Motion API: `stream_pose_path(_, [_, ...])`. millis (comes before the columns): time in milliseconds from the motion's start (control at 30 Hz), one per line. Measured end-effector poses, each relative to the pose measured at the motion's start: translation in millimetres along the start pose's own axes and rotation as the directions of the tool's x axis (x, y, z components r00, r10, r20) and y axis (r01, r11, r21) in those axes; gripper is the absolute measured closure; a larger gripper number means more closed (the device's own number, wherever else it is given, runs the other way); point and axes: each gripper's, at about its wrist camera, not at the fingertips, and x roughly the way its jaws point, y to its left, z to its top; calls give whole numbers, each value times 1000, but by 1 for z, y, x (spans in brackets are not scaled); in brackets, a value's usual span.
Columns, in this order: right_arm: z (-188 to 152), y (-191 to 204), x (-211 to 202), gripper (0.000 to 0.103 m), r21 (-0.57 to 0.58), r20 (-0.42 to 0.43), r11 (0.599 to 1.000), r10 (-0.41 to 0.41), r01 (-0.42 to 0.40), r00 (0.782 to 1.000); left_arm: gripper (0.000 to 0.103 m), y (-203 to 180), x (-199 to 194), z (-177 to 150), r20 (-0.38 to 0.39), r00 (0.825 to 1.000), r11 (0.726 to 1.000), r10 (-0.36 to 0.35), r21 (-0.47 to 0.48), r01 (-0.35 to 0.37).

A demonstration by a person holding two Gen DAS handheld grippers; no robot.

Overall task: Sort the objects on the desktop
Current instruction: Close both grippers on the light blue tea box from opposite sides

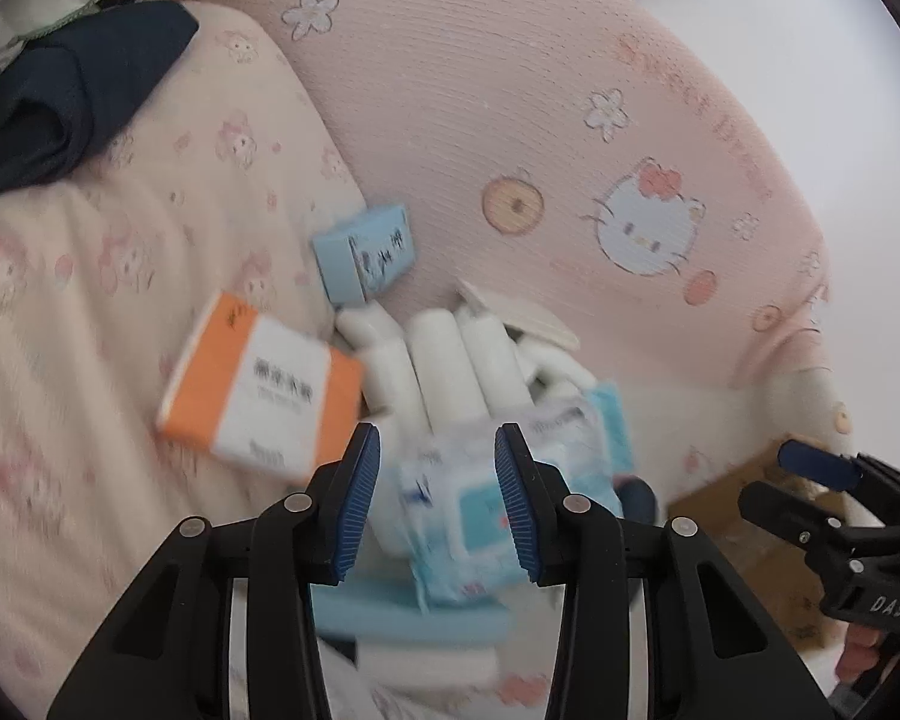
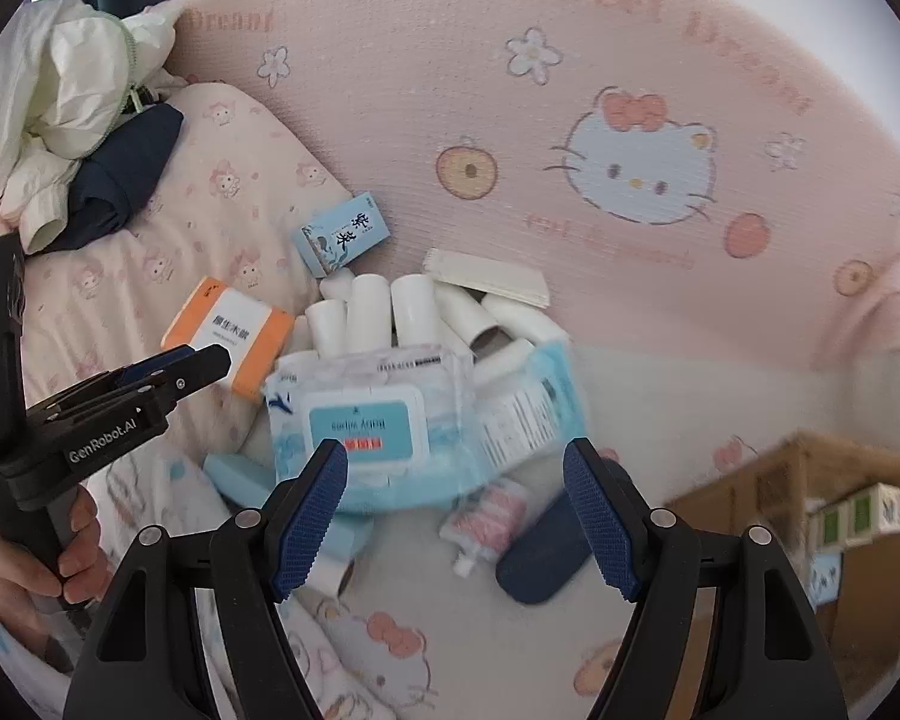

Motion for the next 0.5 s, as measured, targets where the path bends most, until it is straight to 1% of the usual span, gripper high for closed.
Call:
stream_pose_path(33, [6, 0, 6, 30, -12, 1, 1000, 13, -13, 1000, 59, 0, 4, 5, 25, 1000, 1000, 2, 12, -2])
stream_pose_path(100, [18, -1, 19, 30, -43, 20, 999, 22, -21, 1000, 59, -2, 12, 18, 79, 997, 998, 26, 50, -30])
stream_pose_path(167, [31, -1, 32, 30, -73, 11, 997, -11, 12, 1000, 56, -6, 26, 33, 116, 991, 993, 60, 90, -71])
stream_pose_path(200, [38, -1, 37, 30, -88, 10, 996, -21, 22, 1000, 50, -6, 32, 40, 125, 989, 992, 76, 94, -88])
stream_pose_path(233, [45, -2, 42, 30, -102, 12, 995, -24, 25, 1000, 44, -5, 41, 47, 123, 988, 991, 90, 86, -101])
stream_pose_path(300, [57, -3, 50, 30, -122, 16, 992, -13, 15, 1000, 44, 5, 58, 62, 99, 992, 996, 80, 41, -84])
stream_pose_path(367, [70, -4, 59, 30, -132, 6, 991, -5, 5, 1000, 43, 19, 74, 75, 102, 993, 998, 59, -24, -57])
stream_pose_path(467, [91, -8, 74, 30, -112, -2, 994, -6, 6, 1000, 42, 33, 97, 89, 81, 993, 995, 85, -65, -80])
stream_pose_path(500, [98, -9, 80, 30, -103, -8, 995, -7, 6, 1000, 42, 36, 102, 89, 73, 994, 994, 83, -70, -78])
